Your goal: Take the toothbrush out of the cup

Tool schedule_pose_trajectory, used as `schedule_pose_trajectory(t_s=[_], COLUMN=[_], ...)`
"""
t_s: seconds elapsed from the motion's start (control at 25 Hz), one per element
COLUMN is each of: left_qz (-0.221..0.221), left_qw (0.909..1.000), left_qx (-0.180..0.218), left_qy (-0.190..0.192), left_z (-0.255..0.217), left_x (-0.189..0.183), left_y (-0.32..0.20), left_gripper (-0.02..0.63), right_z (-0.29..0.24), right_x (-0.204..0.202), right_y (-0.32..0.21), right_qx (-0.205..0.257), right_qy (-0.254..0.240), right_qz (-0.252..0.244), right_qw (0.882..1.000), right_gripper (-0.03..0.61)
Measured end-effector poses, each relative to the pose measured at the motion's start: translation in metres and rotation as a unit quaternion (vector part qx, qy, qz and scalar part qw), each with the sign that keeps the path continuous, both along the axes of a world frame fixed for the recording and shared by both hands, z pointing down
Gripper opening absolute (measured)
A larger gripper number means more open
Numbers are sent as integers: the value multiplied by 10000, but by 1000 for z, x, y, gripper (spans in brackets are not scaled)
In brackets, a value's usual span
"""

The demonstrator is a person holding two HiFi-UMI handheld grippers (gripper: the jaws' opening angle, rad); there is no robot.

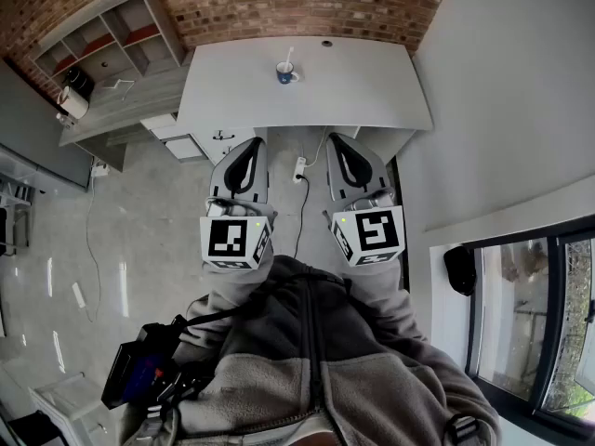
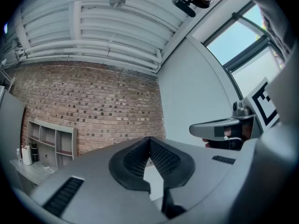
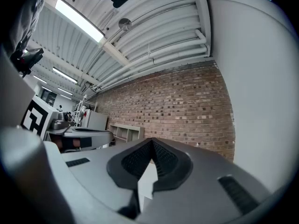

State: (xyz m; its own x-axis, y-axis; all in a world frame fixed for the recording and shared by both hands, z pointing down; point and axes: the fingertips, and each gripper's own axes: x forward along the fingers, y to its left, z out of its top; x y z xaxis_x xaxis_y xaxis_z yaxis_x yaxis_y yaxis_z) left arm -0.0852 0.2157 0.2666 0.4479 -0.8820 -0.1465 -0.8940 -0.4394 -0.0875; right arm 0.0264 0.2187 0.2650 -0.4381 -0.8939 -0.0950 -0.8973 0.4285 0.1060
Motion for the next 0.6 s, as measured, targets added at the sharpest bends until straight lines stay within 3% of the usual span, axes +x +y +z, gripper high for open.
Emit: schedule_pose_trajectory(t_s=[0.6], left_qz=[-79], left_qw=[9993], left_qx=[-356], left_qy=[10], left_z=[12], left_x=[-3], left_y=[-8], left_gripper=[5], right_z=[10], right_x=[-8], right_y=[-5], right_qx=[-191], right_qy=[35], right_qz=[-274], right_qw=[9994], right_gripper=[2])
